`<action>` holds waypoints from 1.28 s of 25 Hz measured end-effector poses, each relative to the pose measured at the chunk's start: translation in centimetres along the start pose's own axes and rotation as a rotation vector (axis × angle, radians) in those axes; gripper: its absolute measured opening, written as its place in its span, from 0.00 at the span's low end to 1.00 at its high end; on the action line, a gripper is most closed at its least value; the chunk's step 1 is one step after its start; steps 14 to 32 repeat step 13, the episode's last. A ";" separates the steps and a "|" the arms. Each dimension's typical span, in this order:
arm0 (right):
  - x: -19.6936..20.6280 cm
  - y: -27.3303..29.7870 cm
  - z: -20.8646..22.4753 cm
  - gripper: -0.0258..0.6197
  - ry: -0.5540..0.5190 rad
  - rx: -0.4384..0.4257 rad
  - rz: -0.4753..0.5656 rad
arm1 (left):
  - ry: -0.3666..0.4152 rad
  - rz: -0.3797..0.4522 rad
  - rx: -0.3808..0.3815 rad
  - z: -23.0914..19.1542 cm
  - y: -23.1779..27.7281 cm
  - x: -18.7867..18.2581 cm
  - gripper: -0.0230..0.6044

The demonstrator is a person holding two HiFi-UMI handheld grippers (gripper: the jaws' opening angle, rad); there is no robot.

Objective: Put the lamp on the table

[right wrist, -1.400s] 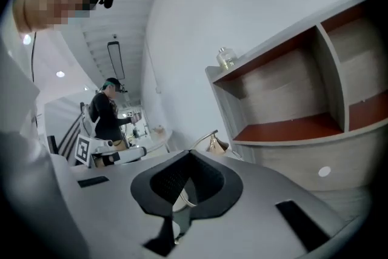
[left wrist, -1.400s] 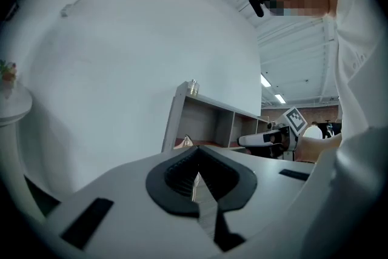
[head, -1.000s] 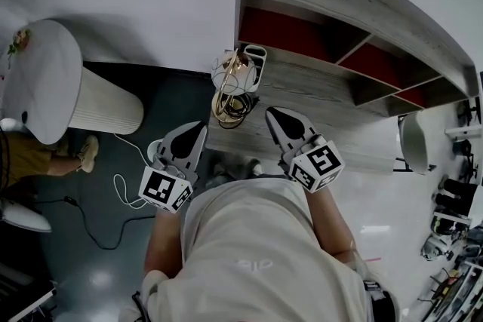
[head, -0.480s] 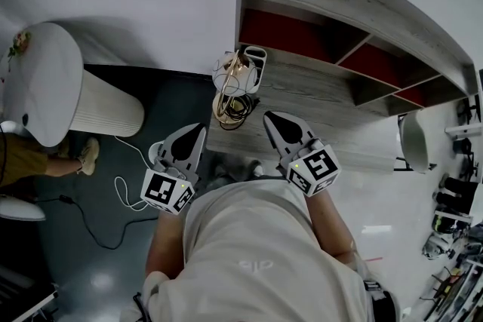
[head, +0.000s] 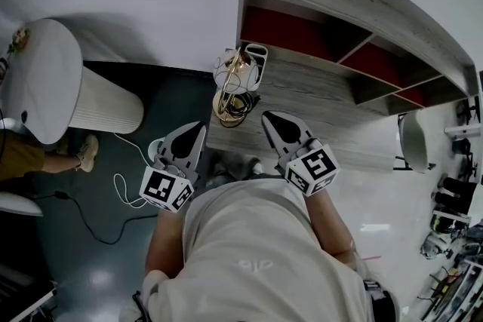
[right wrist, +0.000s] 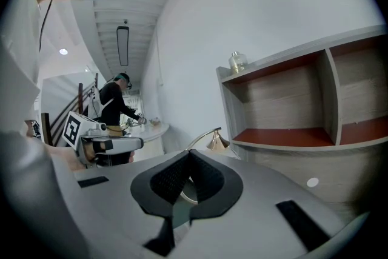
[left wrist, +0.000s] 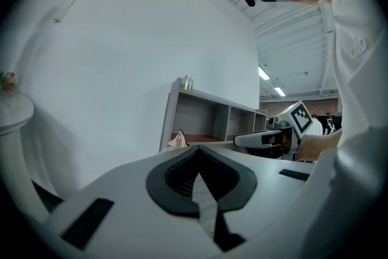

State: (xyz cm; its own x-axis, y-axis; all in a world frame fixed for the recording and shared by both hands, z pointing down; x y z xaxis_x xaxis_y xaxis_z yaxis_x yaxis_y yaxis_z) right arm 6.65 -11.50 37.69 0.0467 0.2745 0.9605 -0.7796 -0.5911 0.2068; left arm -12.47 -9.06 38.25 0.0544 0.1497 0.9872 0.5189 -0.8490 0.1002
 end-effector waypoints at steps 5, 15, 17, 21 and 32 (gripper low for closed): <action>0.3 0.1 0.0 0.08 0.007 -0.003 -0.007 | -0.007 -0.003 0.002 0.0 0.0 0.1 0.06; 0.5 0.2 0.1 0.08 0.020 -0.009 -0.015 | 0.002 -0.025 0.046 0.4 0.2 0.0 0.06; 0.5 0.2 0.1 0.08 0.020 -0.009 -0.015 | 0.002 -0.025 0.046 0.4 0.2 0.0 0.06; 0.5 0.2 0.1 0.08 0.020 -0.009 -0.015 | 0.002 -0.025 0.046 0.4 0.2 0.0 0.06; 0.5 0.2 0.1 0.08 0.020 -0.009 -0.015 | 0.002 -0.025 0.046 0.4 0.2 0.0 0.06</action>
Point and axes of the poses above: the fingertips, and each gripper's own axes: y forward along the fingers, z to its right, x out of its underside, the point moved 4 cm from there along -y, backward along the fingers, and after that the axes turned 8 degrees about -x, right-handed, at the moved point
